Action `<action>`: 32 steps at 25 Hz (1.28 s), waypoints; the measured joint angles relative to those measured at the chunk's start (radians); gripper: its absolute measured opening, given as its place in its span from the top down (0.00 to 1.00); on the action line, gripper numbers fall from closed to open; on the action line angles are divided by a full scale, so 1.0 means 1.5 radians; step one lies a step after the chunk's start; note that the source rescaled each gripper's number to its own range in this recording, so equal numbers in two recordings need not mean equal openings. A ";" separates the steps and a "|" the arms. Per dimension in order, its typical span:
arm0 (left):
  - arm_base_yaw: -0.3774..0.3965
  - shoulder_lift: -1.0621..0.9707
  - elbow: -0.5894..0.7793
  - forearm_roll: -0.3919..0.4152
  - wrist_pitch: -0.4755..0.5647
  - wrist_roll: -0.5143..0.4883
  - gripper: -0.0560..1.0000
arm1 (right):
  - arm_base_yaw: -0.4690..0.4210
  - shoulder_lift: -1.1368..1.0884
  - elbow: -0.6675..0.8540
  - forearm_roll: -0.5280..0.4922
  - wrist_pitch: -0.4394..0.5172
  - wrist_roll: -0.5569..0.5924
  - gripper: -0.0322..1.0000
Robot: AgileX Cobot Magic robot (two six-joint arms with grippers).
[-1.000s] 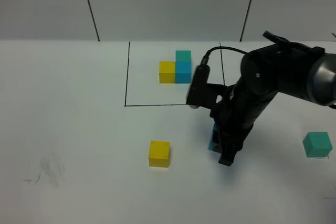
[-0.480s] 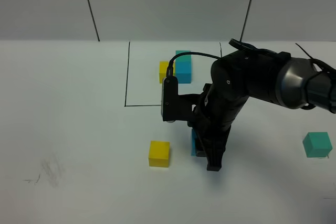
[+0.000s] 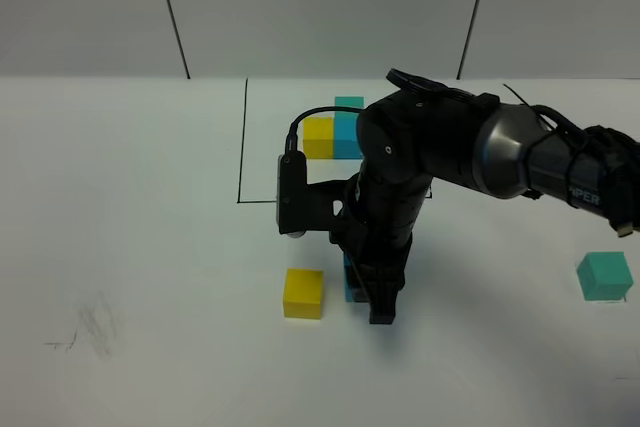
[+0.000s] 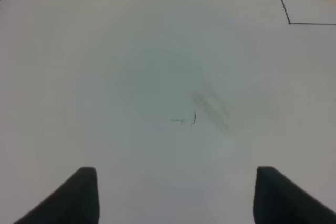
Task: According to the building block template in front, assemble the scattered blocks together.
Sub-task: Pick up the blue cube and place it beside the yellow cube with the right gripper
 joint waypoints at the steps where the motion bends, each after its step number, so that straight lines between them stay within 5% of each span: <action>1: 0.000 0.000 0.000 0.000 0.000 0.000 0.55 | 0.002 0.008 -0.009 0.000 0.008 0.008 0.96; 10: 0.000 0.000 0.000 0.000 0.000 0.000 0.55 | 0.009 0.044 -0.047 -0.027 0.014 0.071 0.96; 32: 0.000 0.000 0.000 0.000 0.000 0.000 0.55 | 0.028 0.058 -0.048 -0.010 -0.015 0.057 0.96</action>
